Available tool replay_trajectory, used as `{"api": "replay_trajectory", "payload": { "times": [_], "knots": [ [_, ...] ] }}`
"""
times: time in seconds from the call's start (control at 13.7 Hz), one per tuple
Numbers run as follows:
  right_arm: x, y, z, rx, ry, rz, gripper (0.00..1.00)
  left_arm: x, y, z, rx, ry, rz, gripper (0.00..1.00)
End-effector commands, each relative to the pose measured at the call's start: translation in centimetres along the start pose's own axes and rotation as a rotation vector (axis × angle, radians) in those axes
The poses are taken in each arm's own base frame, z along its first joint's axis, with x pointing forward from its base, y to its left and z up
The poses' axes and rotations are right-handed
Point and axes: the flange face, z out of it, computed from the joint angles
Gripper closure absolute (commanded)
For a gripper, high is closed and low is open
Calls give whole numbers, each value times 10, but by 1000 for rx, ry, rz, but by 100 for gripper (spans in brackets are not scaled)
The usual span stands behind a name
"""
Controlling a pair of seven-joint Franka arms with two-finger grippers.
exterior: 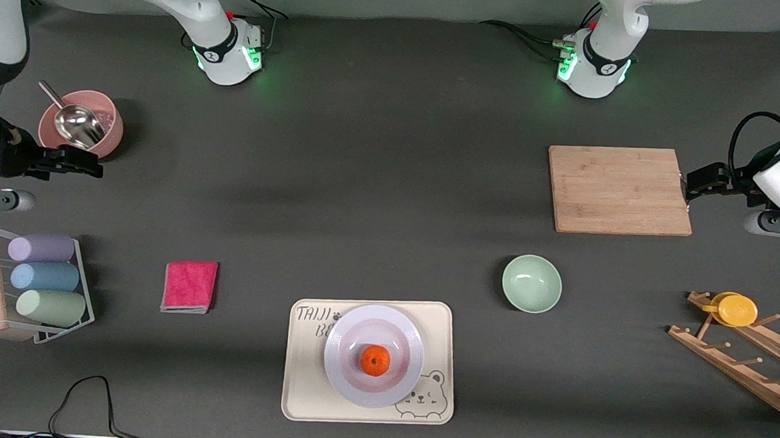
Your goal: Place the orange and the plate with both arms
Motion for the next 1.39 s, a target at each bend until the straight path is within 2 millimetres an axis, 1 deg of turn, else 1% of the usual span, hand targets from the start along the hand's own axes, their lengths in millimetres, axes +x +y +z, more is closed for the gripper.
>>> {"api": "replay_trajectory", "payload": {
  "times": [0.0,0.07,0.15,0.22,0.29,0.37,0.51,0.66,0.73,0.95,1.1,1.25,1.32],
  "knots": [
    [-10,-23,-17,-29,37,-38,0,-2,1,-3,2,-4,-9,0],
    [-12,-24,-20,-32,44,-41,0,-2,1,-3,2,-2,-10,0],
    [-17,-21,-25,-26,51,-39,0,-2,1,-3,2,-1,-9,0],
    [-21,-11,-22,-14,46,-23,0,-2,1,-4,3,1,-9,0],
    [-21,-17,-11,-7,23,-39,0,-2,1,-4,2,1,-9,0],
    [-23,-26,-9,-4,20,-59,0,-2,1,-4,3,1,-9,0],
    [-25,-16,-14,1,35,-40,0,-2,1,-4,4,2,1,0],
    [-36,-17,-21,1,61,-44,0,-2,2,-4,4,1,1,0],
    [-44,-17,-21,2,84,-44,0,-2,2,-4,2,2,1,0],
    [-65,-21,-5,6,143,-56,0,-2,1,-4,2,2,-1,0],
    [-66,-28,4,10,161,-75,0,-1,1,-4,2,4,-1,0],
    [-64,-22,3,14,167,-68,0,-1,1,-4,4,4,-1,0],
    [-65,-20,0,12,175,-65,0,-1,1,-4,2,4,-1,0]
  ]
}}
